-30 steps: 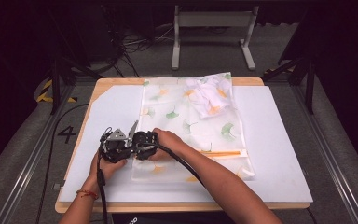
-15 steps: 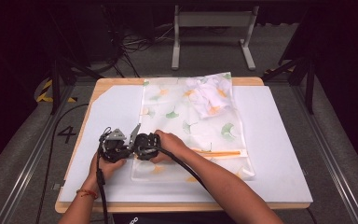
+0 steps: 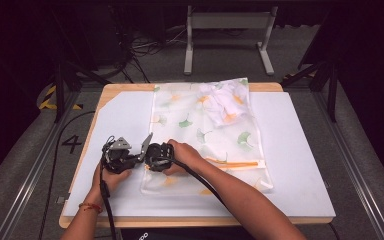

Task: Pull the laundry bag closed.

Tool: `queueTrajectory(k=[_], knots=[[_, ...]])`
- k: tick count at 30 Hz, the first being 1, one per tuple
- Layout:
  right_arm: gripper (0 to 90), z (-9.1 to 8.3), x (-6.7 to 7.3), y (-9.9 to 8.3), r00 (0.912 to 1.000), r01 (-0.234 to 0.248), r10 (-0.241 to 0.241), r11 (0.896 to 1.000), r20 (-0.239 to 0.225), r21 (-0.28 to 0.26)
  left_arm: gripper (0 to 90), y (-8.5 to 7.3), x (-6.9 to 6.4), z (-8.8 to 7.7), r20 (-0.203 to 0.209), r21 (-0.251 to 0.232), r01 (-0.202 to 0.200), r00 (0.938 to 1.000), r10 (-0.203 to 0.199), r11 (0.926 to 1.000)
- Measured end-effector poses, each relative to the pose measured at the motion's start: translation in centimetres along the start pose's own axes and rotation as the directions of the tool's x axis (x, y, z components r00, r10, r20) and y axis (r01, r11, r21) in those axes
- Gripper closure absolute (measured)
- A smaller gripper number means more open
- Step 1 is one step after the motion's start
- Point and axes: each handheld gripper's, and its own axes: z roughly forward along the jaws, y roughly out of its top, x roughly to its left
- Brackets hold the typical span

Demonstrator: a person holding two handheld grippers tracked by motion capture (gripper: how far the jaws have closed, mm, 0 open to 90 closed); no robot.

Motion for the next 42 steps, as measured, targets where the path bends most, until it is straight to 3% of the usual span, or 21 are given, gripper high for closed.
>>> queueTrajectory(k=[1,3,5,9,14,16,17,19,23,24,26,28,29,30,31,33,37,42], knots=[[85.0,0.0,0.0,0.0,1.0,0.001,-0.001,1.0,0.001,-0.002,90.0,0.0,0.0,-0.1,0.014,-0.001,0.003,0.9999,-0.003,1.0],[85.0,0.0,0.1,0.1,0.9999,0.01,-0.01,1.0,0.008,-0.002,90.0,-0.2,-0.2,-0.6,0.064,-0.06,0.041,0.9972,-0.037,0.9973],[85.0,0.1,0.2,0.0,0.9998,0.01,-0.01,1.0,0.017,-0.004,90.0,-0.3,-0.4,-1.2,0.097,-0.092,0.045,0.9946,-0.036,0.9947],[85.0,0.0,0.3,-0.2,0.9998,0.001,0.0,1.0,0.022,-0.015,90.0,-0.9,-1.3,-0.8,0.129,-0.05,0.037,0.9912,-0.03,0.9981],[87.8,0.1,0.6,-0.2,0.9992,0.009,-0.008,1.0,0.039,-0.018,90.0,-1.1,-1.4,-0.7,0.108,-0.016,0.039,0.9935,-0.037,0.9991],[89.8,0.0,0.6,-0.1,0.999,0.01,-0.008,1.0,0.044,-0.03,90.0,-0.9,-1.5,-0.7,0.1,-0.01,0.033,0.9945,-0.031,0.9994],[89.8,0.0,0.6,-0.1,0.9988,0.017,-0.016,1.0,0.046,-0.016,90.0,-0.8,-1.7,-0.6,0.075,-0.005,0.024,0.9969,-0.024,0.9997],[89.8,0.0,0.6,-0.1,0.9989,0.015,-0.014,1.0,0.044,-0.022,90.0,-0.8,-1.7,-0.6,0.074,0.002,0.018,0.9971,-0.018,0.9998],[89.4,0.0,0.2,-0.1,0.9998,0.0,0.001,1.0,0.017,-0.019,90.0,-1.0,-1.7,-0.8,0.064,-0.02,0.003,0.998,-0.002,0.9998],[89.3,-0.1,0.2,-0.1,0.9997,0.016,-0.015,1.0,0.017,-0.015,90.0,-1.1,-1.9,-1.0,0.064,-0.032,-0.009,0.9979,0.011,0.9994],[84.2,-0.1,0.2,0.0,0.9992,0.032,-0.032,0.999,0.023,-0.002,90.0,-1.3,-2.6,-1.4,0.117,-0.057,-0.042,0.992,0.048,0.9975],[77.7,-0.2,0.1,0.2,0.9989,0.042,-0.042,0.999,0.02,0.017,90.0,-1.4,-3.4,-1.8,0.108,-0.045,-0.078,0.9908,0.082,0.9959],[77.0,-0.2,0.0,0.3,0.9986,0.038,-0.039,0.999,0.035,0.026,90.0,-1.5,-3.7,-1.9,0.121,-0.033,-0.076,0.9894,0.079,0.9966],[75.8,-0.2,-0.2,0.4,0.9989,0.035,-0.036,0.999,0.03,0.038,90.0,-1.6,-4.1,-1.6,0.07,0.022,-0.127,0.9896,0.125,0.9917],[72.7,-0.1,-0.5,0.6,0.9994,0.035,-0.035,0.998,0.008,0.059,90.0,-1.8,-4.3,-1.5,0.057,0.03,-0.144,0.9881,0.142,0.9891],[71.3,0.0,-1.0,0.8,0.9991,0.03,-0.027,0.997,-0.032,0.073,90.0,-1.8,-4.1,-1.5,0.065,0.026,-0.125,0.9902,0.124,0.9918],[73.4,0.1,-1.3,1.0,0.9966,0.032,-0.026,0.997,-0.078,0.066,90.0,-1.8,-4.2,-1.6,0.051,0.035,-0.136,0.9897,0.134,0.9901],[74.5,0.1,-1.2,1.0,0.9966,0.03,-0.024,0.997,-0.079,0.07,90.0,-1.9,-4.0,-1.7,0.057,0.037,-0.115,0.992,0.113,0.9927]])
